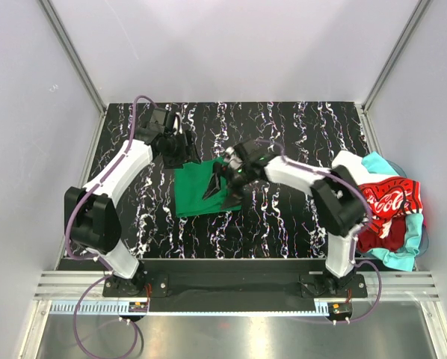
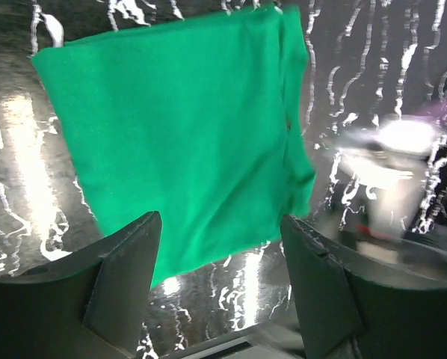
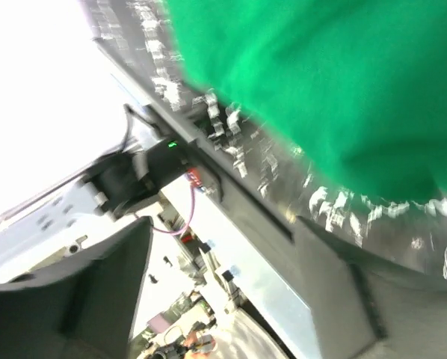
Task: Fold and stack the t-shirts
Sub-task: Fold the tshirt
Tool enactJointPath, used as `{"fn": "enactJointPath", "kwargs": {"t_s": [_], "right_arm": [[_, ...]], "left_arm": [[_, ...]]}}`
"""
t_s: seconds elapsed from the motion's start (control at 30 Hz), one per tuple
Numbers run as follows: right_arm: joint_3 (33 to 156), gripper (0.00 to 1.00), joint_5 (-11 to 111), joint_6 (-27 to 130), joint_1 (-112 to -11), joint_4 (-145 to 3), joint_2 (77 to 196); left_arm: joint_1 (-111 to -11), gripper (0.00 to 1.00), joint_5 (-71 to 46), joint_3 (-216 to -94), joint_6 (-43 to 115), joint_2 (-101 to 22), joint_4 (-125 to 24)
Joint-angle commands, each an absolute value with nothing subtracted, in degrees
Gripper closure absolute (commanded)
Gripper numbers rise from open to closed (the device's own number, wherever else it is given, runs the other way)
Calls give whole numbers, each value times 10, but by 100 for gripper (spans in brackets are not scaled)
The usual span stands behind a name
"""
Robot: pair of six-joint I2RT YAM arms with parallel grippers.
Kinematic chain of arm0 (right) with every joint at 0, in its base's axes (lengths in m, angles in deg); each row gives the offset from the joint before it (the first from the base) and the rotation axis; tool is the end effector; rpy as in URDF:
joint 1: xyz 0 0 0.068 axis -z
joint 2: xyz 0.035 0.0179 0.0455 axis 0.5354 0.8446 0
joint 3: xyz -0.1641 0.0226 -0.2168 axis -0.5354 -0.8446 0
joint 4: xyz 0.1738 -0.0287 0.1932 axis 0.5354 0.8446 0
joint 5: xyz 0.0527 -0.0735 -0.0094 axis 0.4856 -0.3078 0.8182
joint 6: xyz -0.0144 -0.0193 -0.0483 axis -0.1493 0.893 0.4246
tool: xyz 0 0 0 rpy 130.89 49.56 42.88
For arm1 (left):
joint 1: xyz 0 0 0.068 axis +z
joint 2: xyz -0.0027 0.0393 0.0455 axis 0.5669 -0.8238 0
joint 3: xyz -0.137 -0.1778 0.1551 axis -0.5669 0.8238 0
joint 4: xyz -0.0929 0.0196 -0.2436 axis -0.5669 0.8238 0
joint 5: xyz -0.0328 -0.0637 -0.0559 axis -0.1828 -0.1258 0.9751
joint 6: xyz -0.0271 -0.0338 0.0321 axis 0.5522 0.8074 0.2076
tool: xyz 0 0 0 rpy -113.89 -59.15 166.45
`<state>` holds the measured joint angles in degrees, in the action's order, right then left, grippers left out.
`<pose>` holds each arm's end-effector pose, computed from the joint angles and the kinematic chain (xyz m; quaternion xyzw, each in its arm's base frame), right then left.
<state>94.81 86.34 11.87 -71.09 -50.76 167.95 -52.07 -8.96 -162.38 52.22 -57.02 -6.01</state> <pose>0.3025 0.2742 0.1738 0.0459 -0.8952 -0.4402 0.0512 0.3290 -0.1114 0.2886 -0.0583 0.9496 -0.2030 0.2318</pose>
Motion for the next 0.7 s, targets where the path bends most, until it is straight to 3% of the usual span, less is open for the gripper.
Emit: {"fn": "enactJointPath", "kwargs": {"t_s": [0.0,0.2,0.37,0.53,0.67], "right_arm": [[936,1,851,173,-644,-447,1576],[865,0,822,292,-537,-376,1494],[900,2,785,370,-503,-355,1544],[914,30,783,337,-495,-393,1597],[888,33,794,318,-494,-430,1601]], "left_arm": [[-528,30,-117,-1663,500,-580,-33],[-611,37,-190,-1686,517,-610,-50],[-692,52,-317,-1756,565,-700,-26],[-748,48,-450,-1930,606,-834,97],[-777,48,-510,-1985,639,-902,144]]}}
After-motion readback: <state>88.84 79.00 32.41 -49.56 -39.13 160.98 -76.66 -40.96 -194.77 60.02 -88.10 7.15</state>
